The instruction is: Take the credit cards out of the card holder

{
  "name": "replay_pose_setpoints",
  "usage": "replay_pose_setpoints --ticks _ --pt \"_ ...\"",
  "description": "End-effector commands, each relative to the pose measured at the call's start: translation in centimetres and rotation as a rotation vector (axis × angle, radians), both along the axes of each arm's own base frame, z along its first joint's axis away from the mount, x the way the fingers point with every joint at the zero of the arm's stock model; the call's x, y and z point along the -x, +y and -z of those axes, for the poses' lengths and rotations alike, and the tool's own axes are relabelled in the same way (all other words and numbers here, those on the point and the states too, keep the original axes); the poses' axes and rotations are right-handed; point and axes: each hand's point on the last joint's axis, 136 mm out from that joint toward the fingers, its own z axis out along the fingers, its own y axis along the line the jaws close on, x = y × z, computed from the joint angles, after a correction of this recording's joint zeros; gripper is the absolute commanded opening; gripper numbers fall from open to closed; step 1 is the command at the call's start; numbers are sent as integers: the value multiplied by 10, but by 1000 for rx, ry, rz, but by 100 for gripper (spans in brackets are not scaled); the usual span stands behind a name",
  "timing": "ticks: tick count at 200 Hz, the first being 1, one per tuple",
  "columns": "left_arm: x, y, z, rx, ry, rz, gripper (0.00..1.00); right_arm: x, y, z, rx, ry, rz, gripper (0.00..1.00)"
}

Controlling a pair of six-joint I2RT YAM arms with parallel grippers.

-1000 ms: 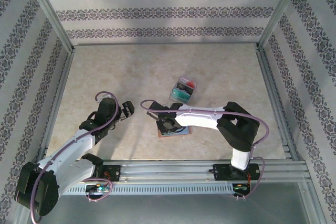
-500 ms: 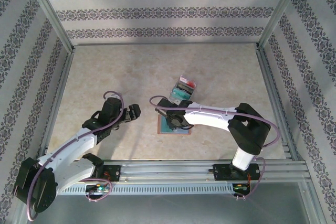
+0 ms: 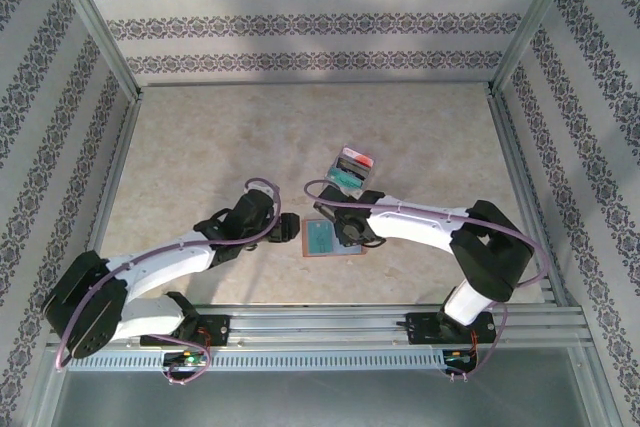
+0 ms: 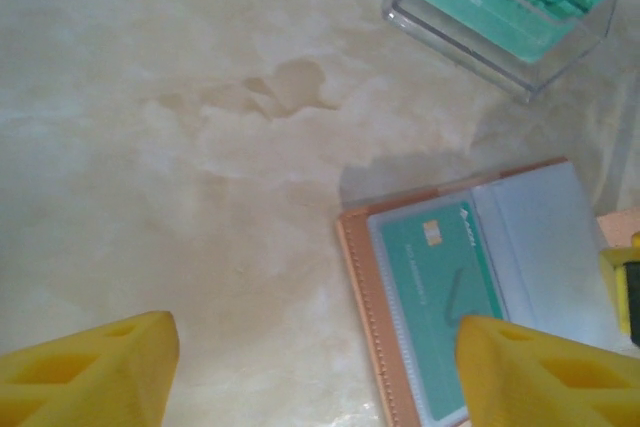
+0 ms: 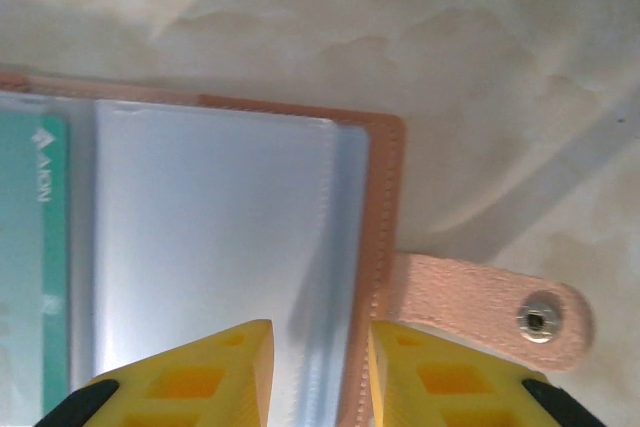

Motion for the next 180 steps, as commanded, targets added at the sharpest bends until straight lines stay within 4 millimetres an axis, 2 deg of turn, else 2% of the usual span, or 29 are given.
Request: replay_pose_setpoints --ticks 1,50,84,124,180 --pt "-6 -25 -13 22 -56 71 68 1 -15 -3 7 -7 32 31" --pt "0 -55 2 -9 -29 184 51 -4 -25 -17 -51 -29 69 31" --pt "5 -70 15 0 12 234 43 -4 -18 -33 -127 -47 65 30" --pt "9 -75 31 14 58 238 32 -3 11 -40 -292 -23 46 24" --pt "13 -73 44 13 97 228 22 2 51 -24 -475 65 28 20"
